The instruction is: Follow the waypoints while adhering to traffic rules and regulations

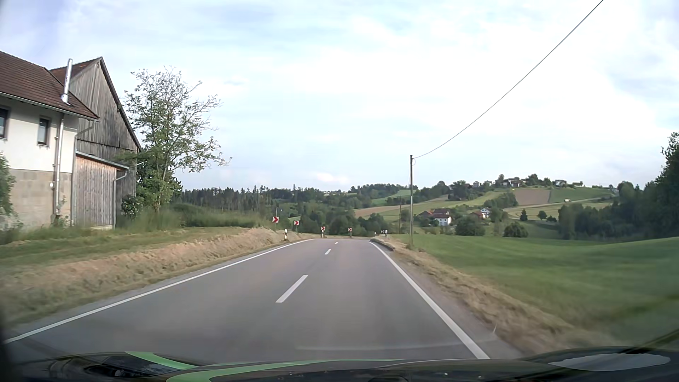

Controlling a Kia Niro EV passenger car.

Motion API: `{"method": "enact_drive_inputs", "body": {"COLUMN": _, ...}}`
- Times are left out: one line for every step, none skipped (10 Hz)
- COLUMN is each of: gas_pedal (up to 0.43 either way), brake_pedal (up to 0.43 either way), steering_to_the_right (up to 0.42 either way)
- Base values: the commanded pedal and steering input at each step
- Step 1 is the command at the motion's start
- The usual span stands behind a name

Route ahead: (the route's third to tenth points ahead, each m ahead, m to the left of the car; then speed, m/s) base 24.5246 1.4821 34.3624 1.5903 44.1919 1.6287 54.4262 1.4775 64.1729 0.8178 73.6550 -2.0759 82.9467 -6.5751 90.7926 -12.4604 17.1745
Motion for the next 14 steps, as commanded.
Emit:
{"method": "enact_drive_inputs", "body": {"gas_pedal": 0.02, "brake_pedal": 0.0, "steering_to_the_right": -0.001}}
{"method": "enact_drive_inputs", "body": {"gas_pedal": 0.008, "brake_pedal": 0.0, "steering_to_the_right": -0.001}}
{"method": "enact_drive_inputs", "body": {"gas_pedal": 0.008, "brake_pedal": 0.0, "steering_to_the_right": -0.001}}
{"method": "enact_drive_inputs", "body": {"gas_pedal": 0.008, "brake_pedal": 0.0, "steering_to_the_right": -0.001}}
{"method": "enact_drive_inputs", "body": {"gas_pedal": 0.008, "brake_pedal": 0.0, "steering_to_the_right": -0.001}}
{"method": "enact_drive_inputs", "body": {"gas_pedal": 0.0, "brake_pedal": 0.0, "steering_to_the_right": 0.0}}
{"method": "enact_drive_inputs", "body": {"gas_pedal": 0.0, "brake_pedal": 0.0, "steering_to_the_right": -0.002}}
{"method": "enact_drive_inputs", "body": {"gas_pedal": 0.0, "brake_pedal": 0.0, "steering_to_the_right": -0.003}}
{"method": "enact_drive_inputs", "body": {"gas_pedal": 0.0, "brake_pedal": 0.098, "steering_to_the_right": -0.003}}
{"method": "enact_drive_inputs", "body": {"gas_pedal": 0.0, "brake_pedal": 0.177, "steering_to_the_right": -0.003}}
{"method": "enact_drive_inputs", "body": {"gas_pedal": 0.0, "brake_pedal": 0.232, "steering_to_the_right": -0.003}}
{"method": "enact_drive_inputs", "body": {"gas_pedal": 0.0, "brake_pedal": 0.256, "steering_to_the_right": -0.003}}
{"method": "enact_drive_inputs", "body": {"gas_pedal": 0.0, "brake_pedal": 0.262, "steering_to_the_right": -0.003}}
{"method": "enact_drive_inputs", "body": {"gas_pedal": 0.0, "brake_pedal": 0.268, "steering_to_the_right": -0.003}}
